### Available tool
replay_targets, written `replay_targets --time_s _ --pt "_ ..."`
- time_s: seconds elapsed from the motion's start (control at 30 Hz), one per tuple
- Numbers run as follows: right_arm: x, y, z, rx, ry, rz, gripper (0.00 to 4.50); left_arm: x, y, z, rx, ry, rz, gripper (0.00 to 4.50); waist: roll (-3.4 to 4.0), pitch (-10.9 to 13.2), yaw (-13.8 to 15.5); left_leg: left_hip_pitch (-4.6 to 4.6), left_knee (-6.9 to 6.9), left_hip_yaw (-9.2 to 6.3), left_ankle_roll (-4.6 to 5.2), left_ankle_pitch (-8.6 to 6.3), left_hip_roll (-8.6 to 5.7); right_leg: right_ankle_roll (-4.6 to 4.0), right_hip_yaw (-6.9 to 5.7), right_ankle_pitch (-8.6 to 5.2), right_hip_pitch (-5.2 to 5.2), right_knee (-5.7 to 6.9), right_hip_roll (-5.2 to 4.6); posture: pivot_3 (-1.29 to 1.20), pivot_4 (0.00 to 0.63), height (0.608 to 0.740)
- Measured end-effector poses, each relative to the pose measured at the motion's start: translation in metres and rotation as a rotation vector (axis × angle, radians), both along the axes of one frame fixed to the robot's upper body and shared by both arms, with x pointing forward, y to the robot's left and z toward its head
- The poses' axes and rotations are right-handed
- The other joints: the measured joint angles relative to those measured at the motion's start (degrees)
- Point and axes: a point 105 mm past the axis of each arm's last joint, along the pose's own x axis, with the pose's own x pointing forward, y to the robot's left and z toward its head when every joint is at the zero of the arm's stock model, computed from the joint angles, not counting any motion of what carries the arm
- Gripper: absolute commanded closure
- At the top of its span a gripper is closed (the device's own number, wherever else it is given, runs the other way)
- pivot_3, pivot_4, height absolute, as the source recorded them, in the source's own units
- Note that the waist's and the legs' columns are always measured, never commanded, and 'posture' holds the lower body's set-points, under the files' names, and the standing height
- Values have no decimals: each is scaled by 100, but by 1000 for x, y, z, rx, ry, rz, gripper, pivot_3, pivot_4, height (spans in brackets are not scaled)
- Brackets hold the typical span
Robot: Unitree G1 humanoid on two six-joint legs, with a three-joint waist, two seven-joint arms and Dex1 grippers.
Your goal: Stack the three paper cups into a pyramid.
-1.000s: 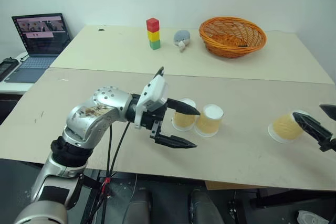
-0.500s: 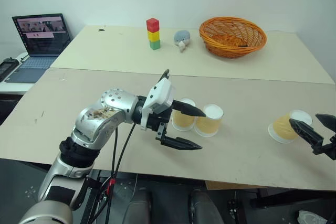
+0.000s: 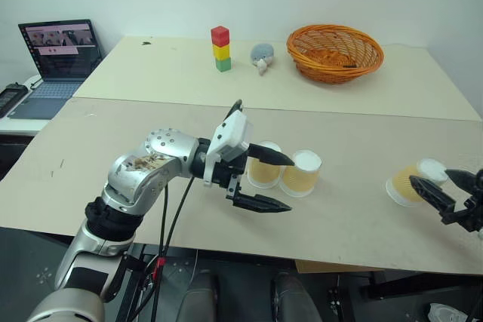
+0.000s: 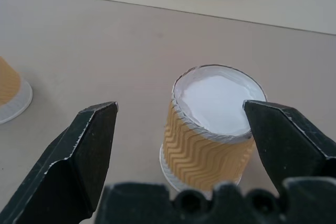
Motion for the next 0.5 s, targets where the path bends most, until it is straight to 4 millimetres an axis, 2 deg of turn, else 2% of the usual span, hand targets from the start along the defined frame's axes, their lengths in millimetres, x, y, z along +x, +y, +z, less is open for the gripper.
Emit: replay_targets --time_s 0.33,0.5 --pt "8 -11 0 -11 -30 -24 0 -2 -1 4 -11 11 13 93 1 0 -31 1 0 0 0 0 0 0 0 0 0 3 1 0 150 640" --pt "10 -14 12 25 -76 -18 0 -5 -1 8 -22 -1 14 93 8 0 -47 1 0 0 0 0 0 0 1 0 -2 8 0 0 150 640"
